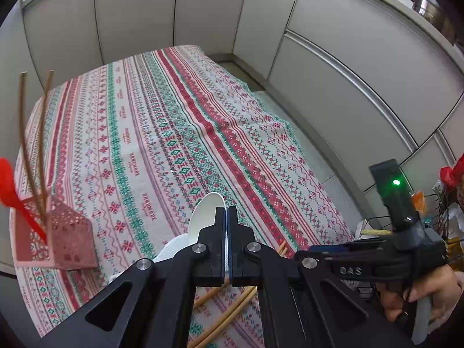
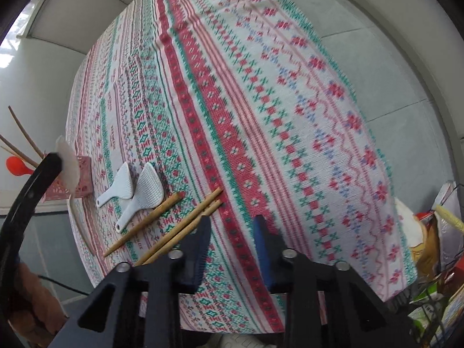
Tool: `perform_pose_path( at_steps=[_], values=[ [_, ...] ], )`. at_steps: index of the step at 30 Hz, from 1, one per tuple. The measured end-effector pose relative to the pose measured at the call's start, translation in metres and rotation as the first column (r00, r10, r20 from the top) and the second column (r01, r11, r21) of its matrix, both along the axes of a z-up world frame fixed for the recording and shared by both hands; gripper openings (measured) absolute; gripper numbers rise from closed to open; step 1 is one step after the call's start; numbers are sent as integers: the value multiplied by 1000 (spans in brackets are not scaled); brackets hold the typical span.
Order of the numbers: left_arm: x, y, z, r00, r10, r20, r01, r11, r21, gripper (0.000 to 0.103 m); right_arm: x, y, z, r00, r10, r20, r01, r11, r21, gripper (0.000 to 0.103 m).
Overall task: Organize utensils
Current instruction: 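Lift the white spoon with the left tool while the right tool grasps a chopstick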
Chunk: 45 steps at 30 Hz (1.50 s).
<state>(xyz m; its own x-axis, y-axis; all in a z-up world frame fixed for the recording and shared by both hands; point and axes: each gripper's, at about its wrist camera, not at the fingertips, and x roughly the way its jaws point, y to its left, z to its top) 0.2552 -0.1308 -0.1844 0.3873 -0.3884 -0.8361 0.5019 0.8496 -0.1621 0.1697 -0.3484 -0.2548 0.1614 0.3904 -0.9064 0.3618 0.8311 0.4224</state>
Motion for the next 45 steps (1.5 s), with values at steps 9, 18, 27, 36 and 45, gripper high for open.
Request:
perform_pose_path(
  at_steps=[9,18,27,36,45],
  values=[
    [-30,46,34,999,11,45,-8,997,-73,0,9,43,2,1000,-6,24,4,996,92,20],
    [-48,96,46,997,56,61,-50,994,-99,0,24,68,-11,994,-99,-42,100,995,24,20],
    [-56,145,53,991,118,55,-110,985,-136,0,46,101,-6,985,-165,-43,158,979,-126,20],
    [-51,169,55,986,167,13,-161,967,-200,0,85,131,-8,987,-160,-32,149,964,-221,24],
    [-45,181,57,982,187,-18,-184,939,-290,0,102,117,-18,982,-187,38,189,979,-80,12]
  ],
)
